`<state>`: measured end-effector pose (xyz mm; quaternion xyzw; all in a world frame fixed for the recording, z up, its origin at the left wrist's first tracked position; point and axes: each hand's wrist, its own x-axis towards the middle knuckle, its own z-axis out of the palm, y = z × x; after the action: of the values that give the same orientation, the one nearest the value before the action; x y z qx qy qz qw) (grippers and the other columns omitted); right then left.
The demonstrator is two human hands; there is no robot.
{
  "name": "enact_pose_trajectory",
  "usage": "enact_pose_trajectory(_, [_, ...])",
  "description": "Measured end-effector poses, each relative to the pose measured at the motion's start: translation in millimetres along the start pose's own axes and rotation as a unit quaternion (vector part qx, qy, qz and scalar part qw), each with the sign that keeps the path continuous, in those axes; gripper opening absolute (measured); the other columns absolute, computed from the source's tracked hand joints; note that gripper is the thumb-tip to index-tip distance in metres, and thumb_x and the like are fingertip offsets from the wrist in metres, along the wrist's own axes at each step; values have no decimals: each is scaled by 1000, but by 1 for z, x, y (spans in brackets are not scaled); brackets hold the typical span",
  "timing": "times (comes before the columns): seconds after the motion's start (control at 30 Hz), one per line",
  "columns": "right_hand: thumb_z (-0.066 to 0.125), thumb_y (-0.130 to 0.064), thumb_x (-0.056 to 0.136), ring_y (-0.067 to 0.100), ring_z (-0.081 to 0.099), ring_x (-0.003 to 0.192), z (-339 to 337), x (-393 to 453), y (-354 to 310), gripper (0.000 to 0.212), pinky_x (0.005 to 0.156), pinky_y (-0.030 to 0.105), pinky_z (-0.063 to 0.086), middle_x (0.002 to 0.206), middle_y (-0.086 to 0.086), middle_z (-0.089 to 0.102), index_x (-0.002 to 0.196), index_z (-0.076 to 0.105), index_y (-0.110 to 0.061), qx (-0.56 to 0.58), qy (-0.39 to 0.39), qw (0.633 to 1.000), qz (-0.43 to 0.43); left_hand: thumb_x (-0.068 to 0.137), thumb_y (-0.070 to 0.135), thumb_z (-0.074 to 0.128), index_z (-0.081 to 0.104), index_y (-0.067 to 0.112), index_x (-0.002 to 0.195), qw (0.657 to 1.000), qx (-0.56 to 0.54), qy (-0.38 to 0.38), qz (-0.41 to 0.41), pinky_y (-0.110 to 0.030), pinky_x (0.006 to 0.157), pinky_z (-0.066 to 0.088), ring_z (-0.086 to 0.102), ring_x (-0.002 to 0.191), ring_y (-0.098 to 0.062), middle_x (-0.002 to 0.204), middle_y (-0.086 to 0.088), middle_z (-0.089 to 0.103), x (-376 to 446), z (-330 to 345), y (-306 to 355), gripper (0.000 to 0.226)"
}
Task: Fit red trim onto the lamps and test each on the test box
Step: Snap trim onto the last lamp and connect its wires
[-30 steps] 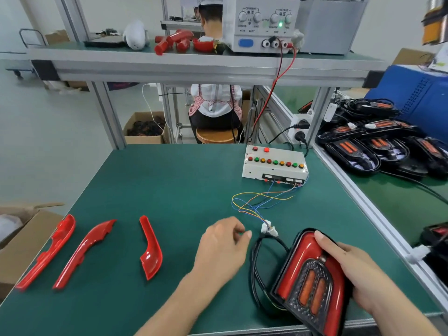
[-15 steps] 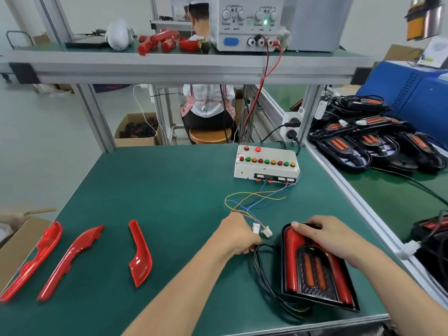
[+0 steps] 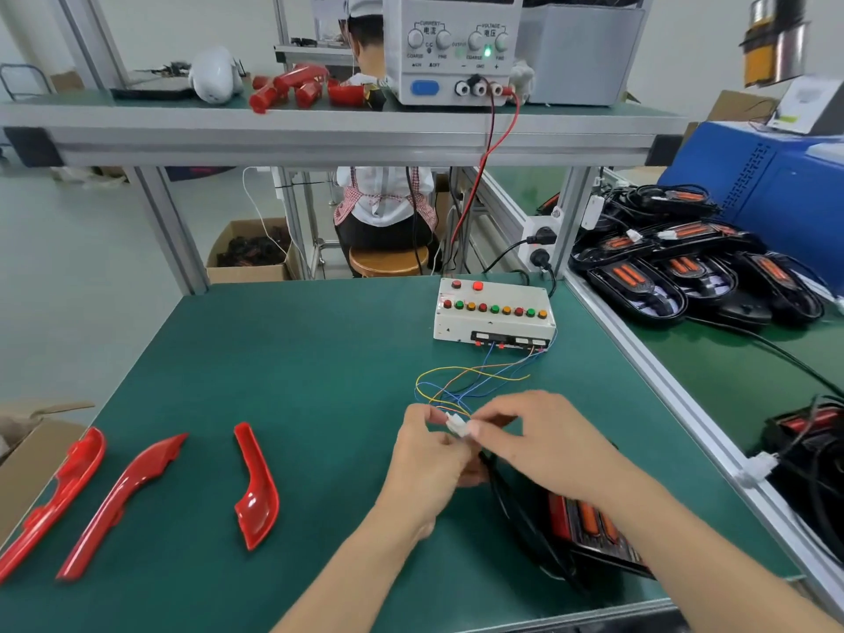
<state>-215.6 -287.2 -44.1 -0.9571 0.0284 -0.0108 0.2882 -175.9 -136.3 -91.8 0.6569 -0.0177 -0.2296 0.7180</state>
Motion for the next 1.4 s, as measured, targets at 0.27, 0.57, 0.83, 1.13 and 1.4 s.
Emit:
enact_pose_trajectory(0.27, [71,-37,92,-1,54,52,5,10,10,25,57,24,41,59,-17,66,69,73,-26,82,46,993,71,91,14,66,46,33,114,980,138,-72,125,-26,69,59,74,77,-11,89,6,77,-2,-11,1,36])
enact_pose_trajectory(0.57, [68,-36,95,0,61,68,7,-3,22,17,62,11,42,78,-28,69,78,72,-34,102,170,977,80,97,38,59,59,30,130,642,682,-125,328,-50,116,12,35,135,-14,127,11,59,51,-7,16,34])
enact_pose_trajectory(0.83, [68,-33,95,-7,61,84,2,-8,17,9,78,22,44,83,-25,71,93,76,-32,58,161,983,59,98,37,63,70,31,108,776,533,-148,304,-46,116,21,51,109,-8,90,19,61,73,-11,32,13])
enact_pose_trajectory(1.13, [71,-26,92,11,60,91,11,-4,7,4,89,42,45,87,-20,68,94,73,-29,-10,200,979,22,99,27,66,76,32,104,863,417,-184,220,-40,115,36,61,106,0,98,22,69,84,-28,62,12])
enact_pose_trajectory(1.4, [66,-33,96,10,57,85,14,0,12,7,86,39,39,85,-19,68,91,71,-33,-41,185,982,19,99,21,65,78,25,106,884,367,-195,212,0,82,40,62,96,10,99,18,73,81,-31,57,16])
